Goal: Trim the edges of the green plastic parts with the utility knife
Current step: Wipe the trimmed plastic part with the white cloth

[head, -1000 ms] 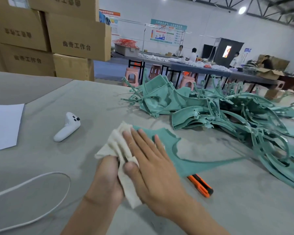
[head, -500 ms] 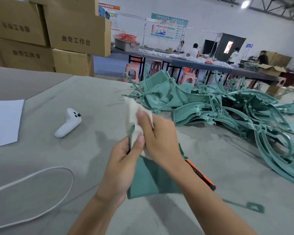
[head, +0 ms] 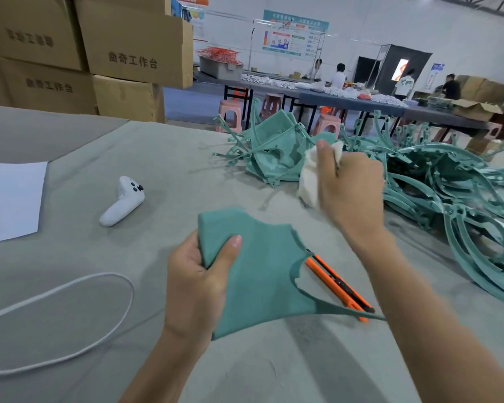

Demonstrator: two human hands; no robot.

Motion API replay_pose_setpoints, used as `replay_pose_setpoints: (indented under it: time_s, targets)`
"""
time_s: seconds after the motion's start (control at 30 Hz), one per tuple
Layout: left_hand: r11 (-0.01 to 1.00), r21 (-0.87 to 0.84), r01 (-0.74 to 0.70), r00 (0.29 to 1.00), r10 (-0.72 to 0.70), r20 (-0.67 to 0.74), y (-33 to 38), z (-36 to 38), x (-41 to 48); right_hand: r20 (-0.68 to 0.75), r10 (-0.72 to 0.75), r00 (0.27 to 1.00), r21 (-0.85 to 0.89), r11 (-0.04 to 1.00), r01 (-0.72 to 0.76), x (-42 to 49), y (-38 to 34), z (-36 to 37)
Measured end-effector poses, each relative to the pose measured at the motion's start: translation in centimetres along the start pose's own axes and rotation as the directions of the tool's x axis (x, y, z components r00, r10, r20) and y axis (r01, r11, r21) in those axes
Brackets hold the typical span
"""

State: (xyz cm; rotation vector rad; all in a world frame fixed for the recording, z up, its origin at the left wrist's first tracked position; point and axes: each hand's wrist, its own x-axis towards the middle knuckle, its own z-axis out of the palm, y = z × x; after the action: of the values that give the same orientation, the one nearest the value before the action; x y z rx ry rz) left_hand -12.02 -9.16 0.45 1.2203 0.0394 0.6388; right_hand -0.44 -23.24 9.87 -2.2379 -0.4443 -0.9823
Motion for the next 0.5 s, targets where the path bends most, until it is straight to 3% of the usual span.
replay_pose_setpoints:
  time_s: [0.1, 0.17, 0.2, 0.3, 0.5]
  targets:
    - [0.997, 0.06, -0.04, 0.998, 0.043, -0.055, 0.5, 0.0, 0.5, 0.173, -0.088, 0.981, 0.112, 0.991, 0.07, -1.3, -0.6, 0.2]
    - [0.996, 0.069, -0.058, 0.996, 0.063, -0.07, 0.9, 0.2, 0.8, 0.349, -0.168, 0.922, 0.192, 0.976, 0.105, -4.1, -1.7, 1.5]
    - [0.995, 0.078, -0.065, 0.995, 0.07, -0.066, 0.9, 0.3, 0.9, 0.37, -0.212, 0.905, 0.213, 0.967, 0.14, -5.1, -1.9, 2.0]
    - [0.996, 0.065, -0.061, 0.997, 0.063, -0.034, 1.1, 0.6, 0.6, 0.31, -0.188, 0.932, 0.284, 0.954, 0.098, -5.4, -1.4, 2.5]
    - [0.96, 0.194, -0.204, 0.979, 0.205, 0.017, 1.6, 2.0, 0.3, -0.016, 0.048, 0.999, 0.426, 0.904, -0.036, -5.1, -1.2, 3.1]
